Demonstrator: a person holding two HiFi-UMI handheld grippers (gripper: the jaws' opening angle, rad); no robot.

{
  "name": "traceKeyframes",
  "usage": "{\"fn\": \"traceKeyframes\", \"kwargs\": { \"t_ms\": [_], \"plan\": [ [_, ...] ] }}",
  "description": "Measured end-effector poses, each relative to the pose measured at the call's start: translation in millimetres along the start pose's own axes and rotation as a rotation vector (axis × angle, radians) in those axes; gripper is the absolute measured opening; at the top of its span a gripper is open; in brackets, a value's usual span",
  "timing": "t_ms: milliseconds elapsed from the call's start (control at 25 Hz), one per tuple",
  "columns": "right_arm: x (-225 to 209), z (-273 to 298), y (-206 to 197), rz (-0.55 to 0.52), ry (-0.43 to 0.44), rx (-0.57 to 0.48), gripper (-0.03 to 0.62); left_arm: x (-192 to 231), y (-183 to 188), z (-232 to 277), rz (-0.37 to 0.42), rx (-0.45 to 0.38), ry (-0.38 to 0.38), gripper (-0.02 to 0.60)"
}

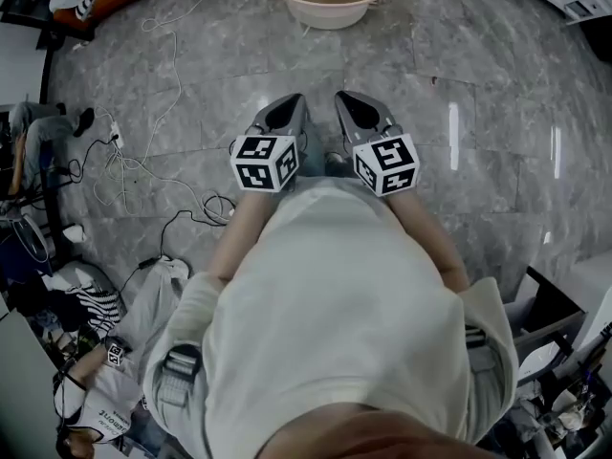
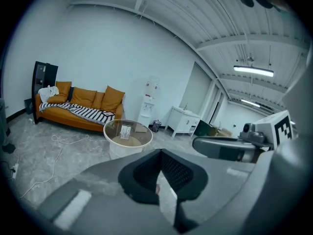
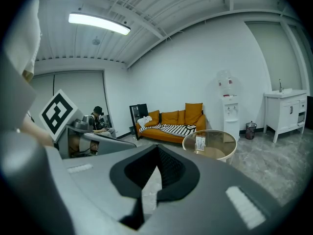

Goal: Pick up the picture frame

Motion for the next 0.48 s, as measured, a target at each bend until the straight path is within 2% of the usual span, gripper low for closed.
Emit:
{"fn": "traceKeyframes", "kwargs": {
  "t_ms": [480],
  "plan": [
    [-67,65,26,0.029,-0.03,0.015,0.0,41,46,84,0.015,0.029,-0.028,0.0]
  ]
}}
Point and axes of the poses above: the fingertips, and each gripper's own axes: z forward along the fingers, x to its left, y out of its top, the point moved 4 cm from there along -z, backward along the fingers, and after that the axes turned 6 degrees about y, right-handed, at the moved point
